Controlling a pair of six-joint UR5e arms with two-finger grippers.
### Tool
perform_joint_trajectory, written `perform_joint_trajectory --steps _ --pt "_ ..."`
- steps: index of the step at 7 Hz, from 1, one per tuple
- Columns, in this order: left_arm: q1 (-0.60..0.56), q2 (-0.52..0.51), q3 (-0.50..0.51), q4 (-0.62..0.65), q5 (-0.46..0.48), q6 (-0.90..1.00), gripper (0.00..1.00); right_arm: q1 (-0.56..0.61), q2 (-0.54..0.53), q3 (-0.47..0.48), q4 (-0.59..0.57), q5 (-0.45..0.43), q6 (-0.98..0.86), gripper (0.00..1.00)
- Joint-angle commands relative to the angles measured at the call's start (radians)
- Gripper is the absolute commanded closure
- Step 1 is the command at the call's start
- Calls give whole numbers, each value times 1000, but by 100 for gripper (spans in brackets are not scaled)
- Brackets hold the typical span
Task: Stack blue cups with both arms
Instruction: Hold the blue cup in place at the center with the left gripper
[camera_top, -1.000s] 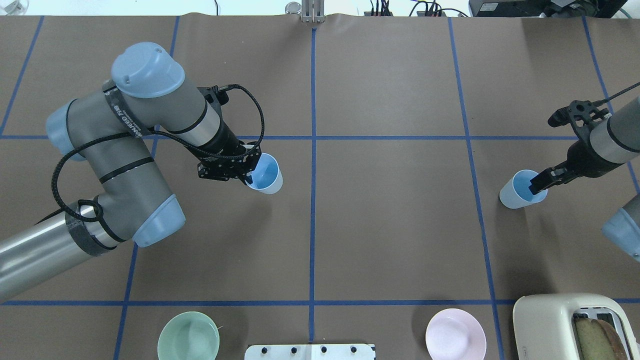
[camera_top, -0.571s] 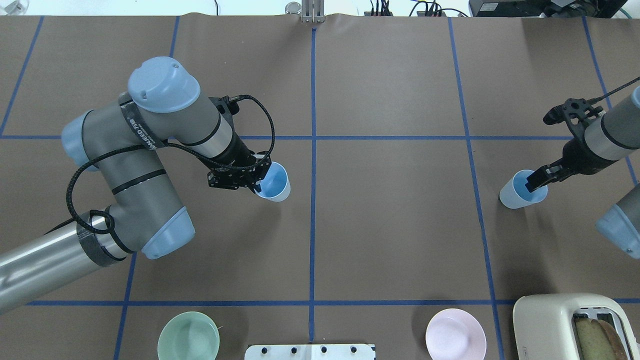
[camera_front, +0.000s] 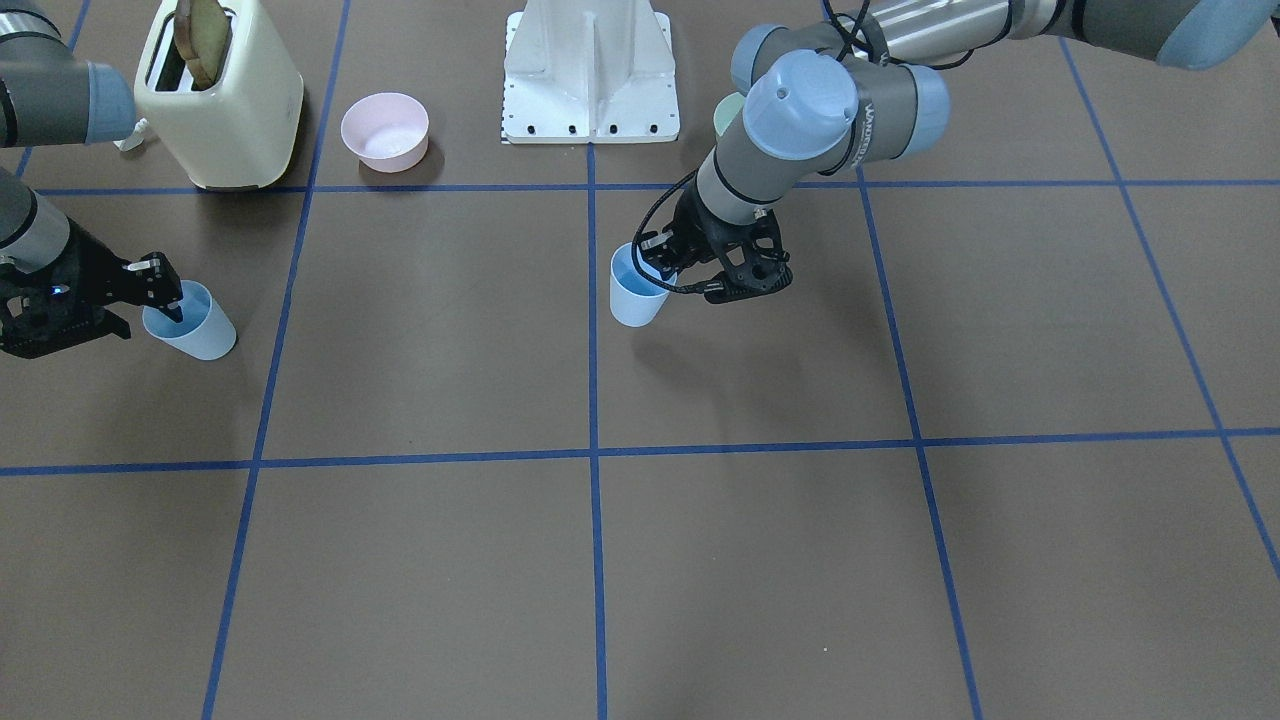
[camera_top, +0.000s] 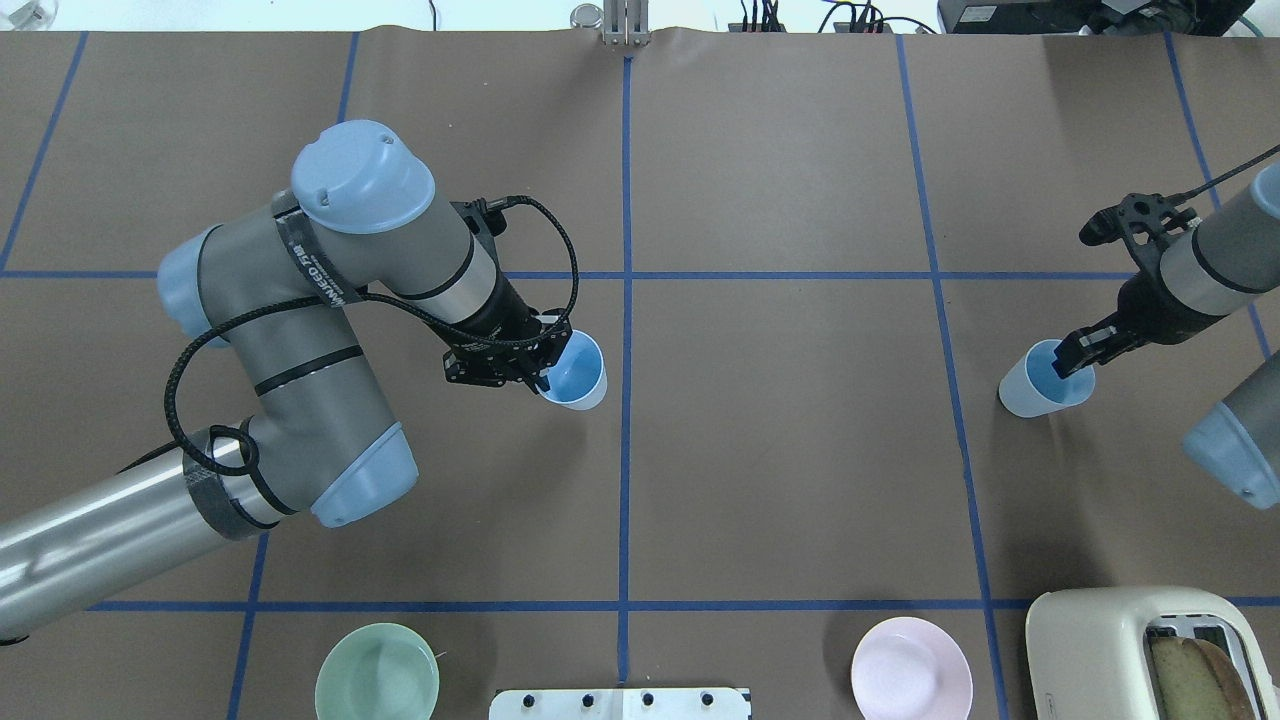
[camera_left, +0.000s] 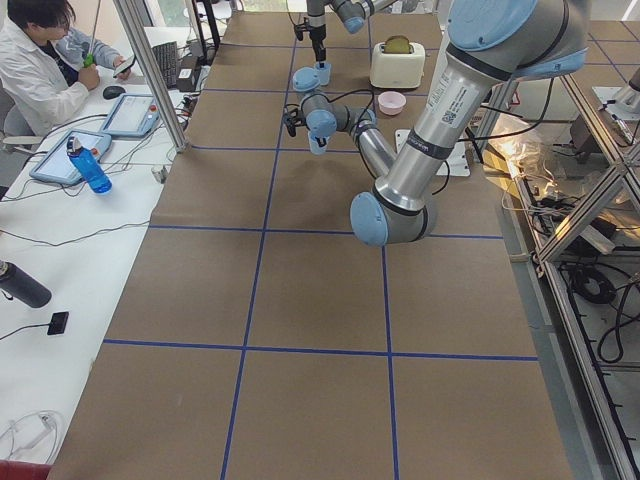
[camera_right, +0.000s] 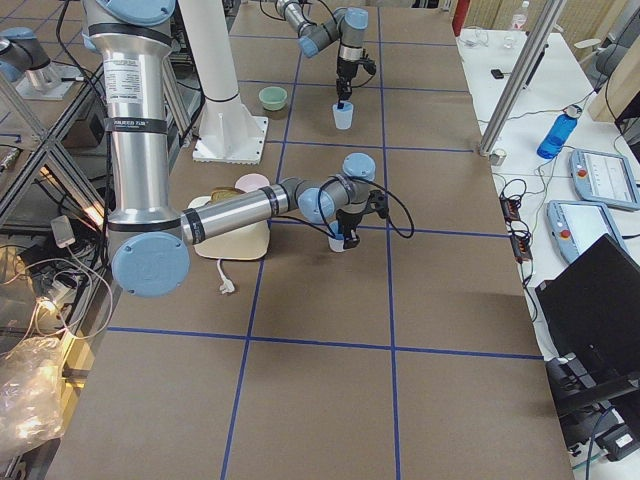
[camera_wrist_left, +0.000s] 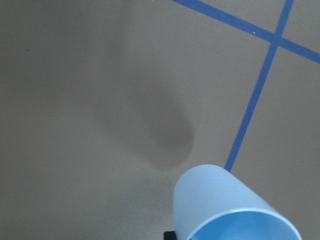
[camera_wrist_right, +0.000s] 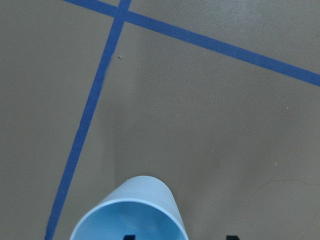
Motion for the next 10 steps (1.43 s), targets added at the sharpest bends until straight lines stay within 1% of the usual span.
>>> perform_joint_trajectory --steps 1,2,3,5,6,8,9,10 --pt "7 -12 8 0 0 -8 100 -2 -1 -9 -1 -2 0 62" --pt "7 -18 16 0 2 -8 100 -2 -1 -11 -1 0 0 62" --pt "8 -25 21 0 2 -6 100 -2 1 -14 -1 0 0 69" --pt "8 -32 25 0 2 -6 100 -2 25 -26 -1 -2 0 90" --pt "8 -54 34 27 2 -8 100 -2 25 -26 -2 3 0 100" --pt "8 -74 50 49 5 -6 100 2 25 -17 -2 12 0 100" --pt "10 -80 68 48 25 -3 100 23 40 -9 -14 20 0 100" --pt "10 -95 92 48 38 -3 100 55 59 -9 -17 46 0 100"
